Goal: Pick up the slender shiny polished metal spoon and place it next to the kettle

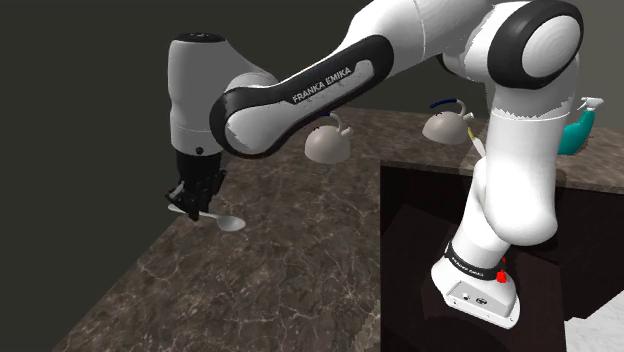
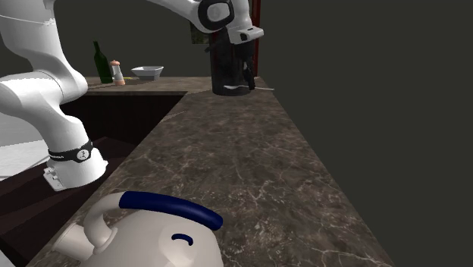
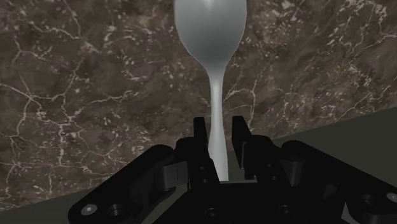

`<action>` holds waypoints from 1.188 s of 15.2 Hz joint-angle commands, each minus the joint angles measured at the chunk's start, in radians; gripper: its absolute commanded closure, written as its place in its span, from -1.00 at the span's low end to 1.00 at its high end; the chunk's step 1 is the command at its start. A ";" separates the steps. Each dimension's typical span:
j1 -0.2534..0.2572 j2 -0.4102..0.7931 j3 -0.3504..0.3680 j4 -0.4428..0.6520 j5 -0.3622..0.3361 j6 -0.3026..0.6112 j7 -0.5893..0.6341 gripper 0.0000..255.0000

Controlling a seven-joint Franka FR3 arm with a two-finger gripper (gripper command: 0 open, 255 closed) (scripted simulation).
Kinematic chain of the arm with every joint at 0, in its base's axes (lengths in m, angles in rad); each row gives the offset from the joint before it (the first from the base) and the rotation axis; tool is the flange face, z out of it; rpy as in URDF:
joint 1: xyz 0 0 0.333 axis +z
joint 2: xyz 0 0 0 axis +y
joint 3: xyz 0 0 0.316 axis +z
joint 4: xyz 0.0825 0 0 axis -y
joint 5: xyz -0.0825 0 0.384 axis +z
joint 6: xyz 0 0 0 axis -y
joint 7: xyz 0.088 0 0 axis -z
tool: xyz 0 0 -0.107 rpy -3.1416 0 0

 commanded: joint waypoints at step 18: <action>0.002 -0.031 0.008 0.216 0.022 -0.244 -0.017 1.00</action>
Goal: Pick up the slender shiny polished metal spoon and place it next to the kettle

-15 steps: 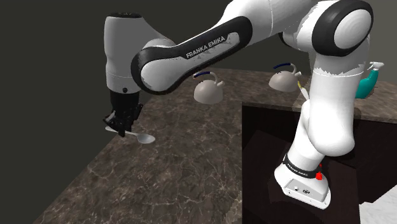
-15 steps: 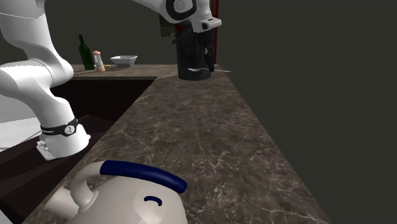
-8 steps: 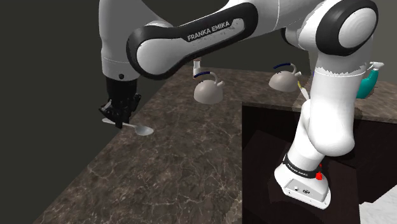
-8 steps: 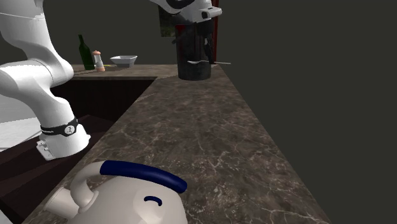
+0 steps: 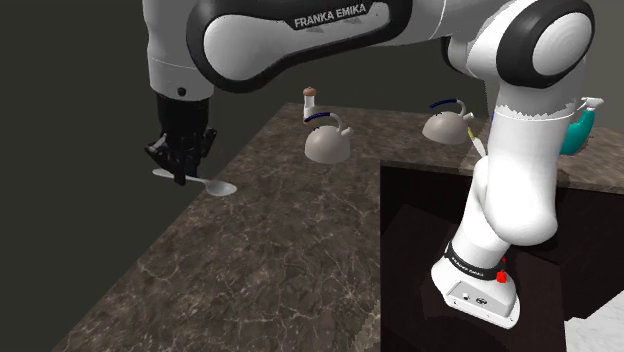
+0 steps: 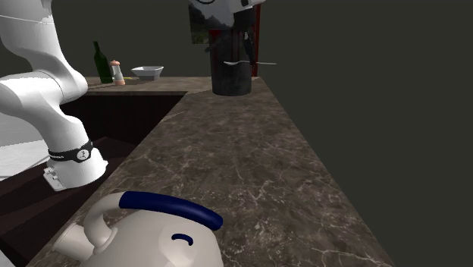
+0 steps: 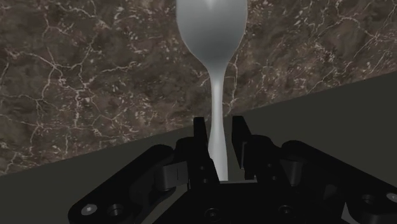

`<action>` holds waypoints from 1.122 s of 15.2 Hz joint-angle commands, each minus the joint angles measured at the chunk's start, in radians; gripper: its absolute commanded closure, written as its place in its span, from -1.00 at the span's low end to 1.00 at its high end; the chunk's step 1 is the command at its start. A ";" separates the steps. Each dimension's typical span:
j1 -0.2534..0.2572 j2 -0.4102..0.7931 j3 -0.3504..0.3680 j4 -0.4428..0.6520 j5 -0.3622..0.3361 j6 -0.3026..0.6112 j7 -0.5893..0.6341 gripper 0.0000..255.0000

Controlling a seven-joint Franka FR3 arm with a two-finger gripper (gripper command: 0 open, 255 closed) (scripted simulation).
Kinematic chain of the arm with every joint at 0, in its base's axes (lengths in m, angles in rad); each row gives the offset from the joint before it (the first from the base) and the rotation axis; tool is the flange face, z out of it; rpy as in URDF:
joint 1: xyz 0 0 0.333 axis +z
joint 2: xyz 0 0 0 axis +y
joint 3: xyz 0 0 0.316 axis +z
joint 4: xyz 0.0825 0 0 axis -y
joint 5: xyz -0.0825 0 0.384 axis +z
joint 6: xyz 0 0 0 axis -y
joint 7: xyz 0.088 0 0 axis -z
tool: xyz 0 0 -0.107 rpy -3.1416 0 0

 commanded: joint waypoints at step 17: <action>-0.147 -0.557 -0.203 -0.592 0.257 0.038 -0.424 1.00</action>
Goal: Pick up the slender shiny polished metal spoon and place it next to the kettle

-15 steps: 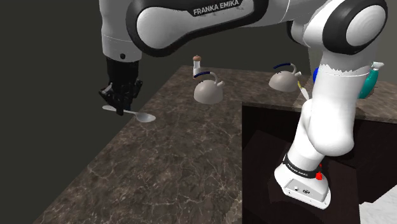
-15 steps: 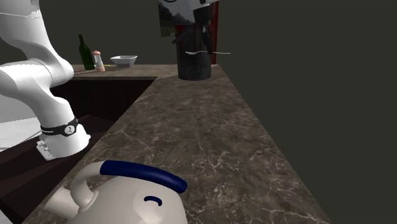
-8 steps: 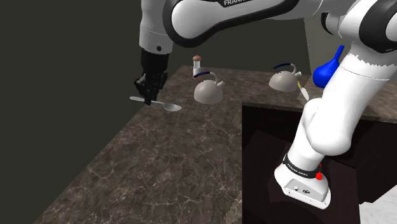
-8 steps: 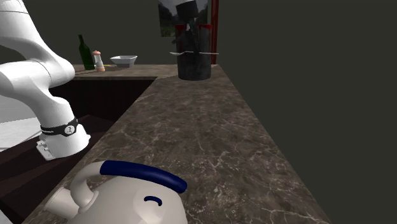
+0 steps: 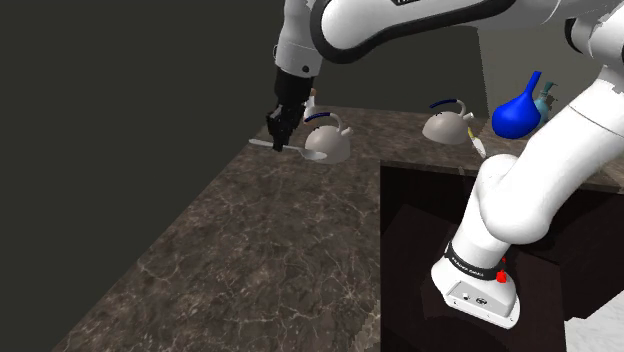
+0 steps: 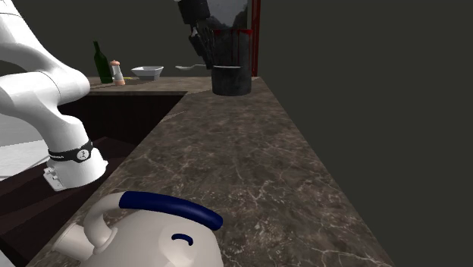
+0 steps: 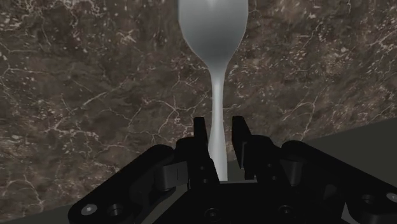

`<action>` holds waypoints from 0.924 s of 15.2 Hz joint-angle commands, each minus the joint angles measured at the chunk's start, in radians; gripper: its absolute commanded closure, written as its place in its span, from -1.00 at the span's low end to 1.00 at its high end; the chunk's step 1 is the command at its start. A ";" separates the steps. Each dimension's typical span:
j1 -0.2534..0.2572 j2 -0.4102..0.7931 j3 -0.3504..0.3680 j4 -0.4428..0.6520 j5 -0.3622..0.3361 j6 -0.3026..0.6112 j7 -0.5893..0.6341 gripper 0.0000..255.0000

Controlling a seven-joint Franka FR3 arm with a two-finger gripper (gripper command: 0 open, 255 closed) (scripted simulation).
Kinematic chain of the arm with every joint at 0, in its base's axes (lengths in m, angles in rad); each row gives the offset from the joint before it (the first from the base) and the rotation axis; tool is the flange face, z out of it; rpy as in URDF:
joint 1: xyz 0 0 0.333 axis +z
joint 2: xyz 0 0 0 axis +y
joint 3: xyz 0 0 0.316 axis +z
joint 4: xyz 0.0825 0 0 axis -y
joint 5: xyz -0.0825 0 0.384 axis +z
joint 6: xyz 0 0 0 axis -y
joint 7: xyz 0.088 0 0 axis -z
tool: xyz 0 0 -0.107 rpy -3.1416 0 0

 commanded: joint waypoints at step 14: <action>-0.096 -0.301 -0.273 -0.240 -0.037 -0.108 -0.335 1.00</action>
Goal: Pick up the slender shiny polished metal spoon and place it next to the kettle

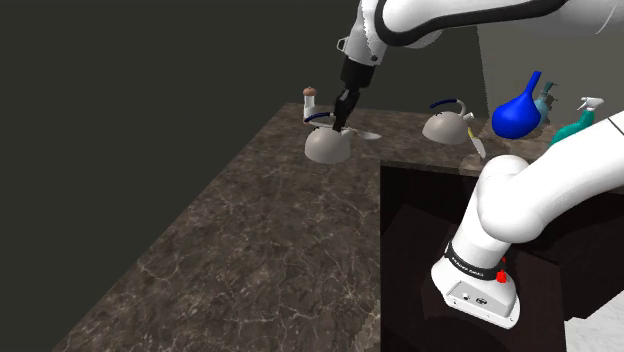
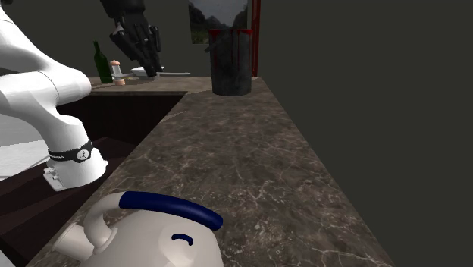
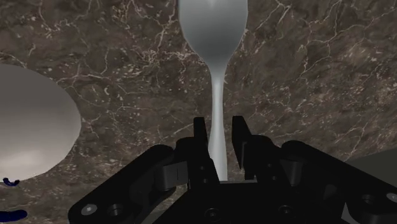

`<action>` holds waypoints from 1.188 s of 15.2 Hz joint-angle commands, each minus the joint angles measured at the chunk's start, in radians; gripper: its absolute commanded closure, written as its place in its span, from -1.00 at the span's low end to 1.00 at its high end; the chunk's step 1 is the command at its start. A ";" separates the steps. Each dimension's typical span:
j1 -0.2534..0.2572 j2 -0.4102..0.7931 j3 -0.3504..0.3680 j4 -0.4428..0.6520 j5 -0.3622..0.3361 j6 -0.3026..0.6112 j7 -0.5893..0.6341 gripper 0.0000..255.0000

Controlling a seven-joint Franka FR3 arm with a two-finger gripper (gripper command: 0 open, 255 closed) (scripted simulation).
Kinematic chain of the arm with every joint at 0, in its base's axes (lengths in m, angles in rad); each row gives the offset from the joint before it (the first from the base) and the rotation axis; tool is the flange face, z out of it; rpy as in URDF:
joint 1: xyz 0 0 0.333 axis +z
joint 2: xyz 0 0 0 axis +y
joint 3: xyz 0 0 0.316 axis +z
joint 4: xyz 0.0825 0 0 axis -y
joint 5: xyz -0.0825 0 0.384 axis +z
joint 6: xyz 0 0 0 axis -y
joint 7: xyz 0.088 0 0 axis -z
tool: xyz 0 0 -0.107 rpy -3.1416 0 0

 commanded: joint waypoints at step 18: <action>-0.064 -0.067 -0.143 -0.192 -0.060 0.104 -0.174 1.00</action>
